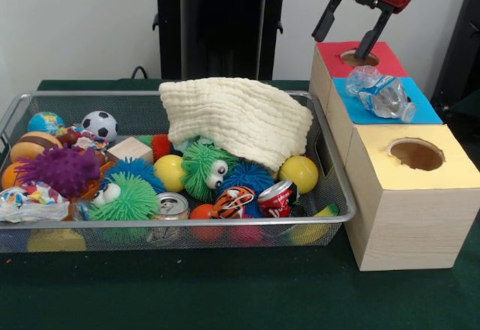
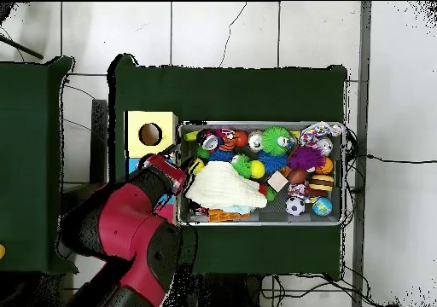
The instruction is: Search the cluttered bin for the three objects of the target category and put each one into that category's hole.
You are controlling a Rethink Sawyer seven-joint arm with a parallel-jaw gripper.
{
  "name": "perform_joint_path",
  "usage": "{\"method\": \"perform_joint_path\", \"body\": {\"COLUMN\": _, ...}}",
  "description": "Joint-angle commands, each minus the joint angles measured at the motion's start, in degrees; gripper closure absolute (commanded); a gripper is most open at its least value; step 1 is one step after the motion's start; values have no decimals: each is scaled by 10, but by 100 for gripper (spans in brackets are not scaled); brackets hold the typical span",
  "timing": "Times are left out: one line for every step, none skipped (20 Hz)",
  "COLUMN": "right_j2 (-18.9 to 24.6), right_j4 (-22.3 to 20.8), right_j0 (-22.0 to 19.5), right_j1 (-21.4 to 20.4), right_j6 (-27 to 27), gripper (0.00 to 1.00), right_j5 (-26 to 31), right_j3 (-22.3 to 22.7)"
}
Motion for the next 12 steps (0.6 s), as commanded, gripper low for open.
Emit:
{"method": "perform_joint_path", "body": {"right_j2": 71, "right_j4": -13, "right_j0": -16, "right_j1": 31, "right_j6": 81, "gripper": 0, "right_j5": -15, "right_j3": 15}}
{"method": "perform_joint_path", "body": {"right_j2": 68, "right_j4": -14, "right_j0": -14, "right_j1": 31, "right_j6": 80, "gripper": 0, "right_j5": -14, "right_j3": 15}}
{"method": "perform_joint_path", "body": {"right_j2": 65, "right_j4": -14, "right_j0": -12, "right_j1": 32, "right_j6": 80, "gripper": 0, "right_j5": -12, "right_j3": 15}}
{"method": "perform_joint_path", "body": {"right_j2": 63, "right_j4": -14, "right_j0": -9, "right_j1": 32, "right_j6": 80, "gripper": 0, "right_j5": -10, "right_j3": 16}}
{"method": "perform_joint_path", "body": {"right_j2": 62, "right_j4": -15, "right_j0": -8, "right_j1": 32, "right_j6": 80, "gripper": 0, "right_j5": -8, "right_j3": 16}}
{"method": "perform_joint_path", "body": {"right_j2": 60, "right_j4": -14, "right_j0": -7, "right_j1": 33, "right_j6": 81, "gripper": 0, "right_j5": -8, "right_j3": 17}}
{"method": "perform_joint_path", "body": {"right_j2": 60, "right_j4": -15, "right_j0": -8, "right_j1": 33, "right_j6": 81, "gripper": 0, "right_j5": -11, "right_j3": 18}}
{"method": "perform_joint_path", "body": {"right_j2": 62, "right_j4": -17, "right_j0": -9, "right_j1": 33, "right_j6": 79, "gripper": 0, "right_j5": -17, "right_j3": 19}}
{"method": "perform_joint_path", "body": {"right_j2": 63, "right_j4": -19, "right_j0": -10, "right_j1": 33, "right_j6": 78, "gripper": 0, "right_j5": -21, "right_j3": 21}}
{"method": "perform_joint_path", "body": {"right_j2": 65, "right_j4": -20, "right_j0": -11, "right_j1": 32, "right_j6": 77, "gripper": 0, "right_j5": -23, "right_j3": 21}}
{"method": "perform_joint_path", "body": {"right_j2": 67, "right_j4": -20, "right_j0": -12, "right_j1": 34, "right_j6": 76, "gripper": 0, "right_j5": -25, "right_j3": 19}}
{"method": "perform_joint_path", "body": {"right_j2": 68, "right_j4": -18, "right_j0": -12, "right_j1": 40, "right_j6": 80, "gripper": 0, "right_j5": -33, "right_j3": 17}}
